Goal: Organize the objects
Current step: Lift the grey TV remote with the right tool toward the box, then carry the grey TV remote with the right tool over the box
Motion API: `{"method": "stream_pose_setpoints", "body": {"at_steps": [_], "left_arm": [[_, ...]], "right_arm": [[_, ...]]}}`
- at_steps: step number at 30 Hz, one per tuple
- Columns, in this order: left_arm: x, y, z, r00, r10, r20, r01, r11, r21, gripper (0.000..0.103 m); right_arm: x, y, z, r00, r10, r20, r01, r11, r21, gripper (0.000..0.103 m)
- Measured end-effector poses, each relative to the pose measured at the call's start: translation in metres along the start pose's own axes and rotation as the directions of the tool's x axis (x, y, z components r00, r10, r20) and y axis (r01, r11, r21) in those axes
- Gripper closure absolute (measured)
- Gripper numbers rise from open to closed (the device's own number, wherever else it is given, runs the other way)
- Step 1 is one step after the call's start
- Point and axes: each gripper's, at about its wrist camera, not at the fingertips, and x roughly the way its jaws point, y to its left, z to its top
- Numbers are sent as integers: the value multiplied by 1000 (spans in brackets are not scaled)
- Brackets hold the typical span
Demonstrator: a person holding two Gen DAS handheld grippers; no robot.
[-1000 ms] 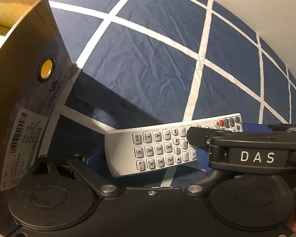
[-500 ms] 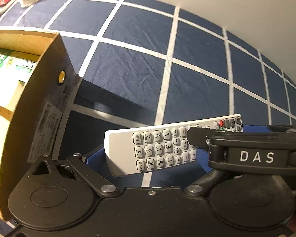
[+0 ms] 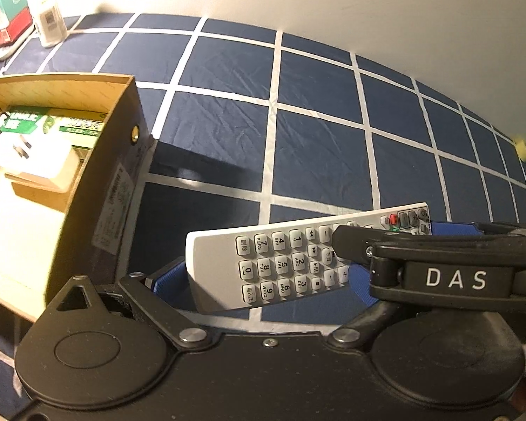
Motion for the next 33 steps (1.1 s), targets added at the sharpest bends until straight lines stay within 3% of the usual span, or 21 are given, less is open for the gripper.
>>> {"method": "stream_pose_setpoints", "body": {"at_steps": [12,33], "left_arm": [[-39,55,-15,1000,-7,-23,9,995,94,7],[-86,216,18,1000,-5,-21,10,972,234,7]], "right_arm": [[-14,66,-34,1000,-10,27,7,996,91,11],[19,236,-30,996,-13,93,-7,977,213,11]]}}
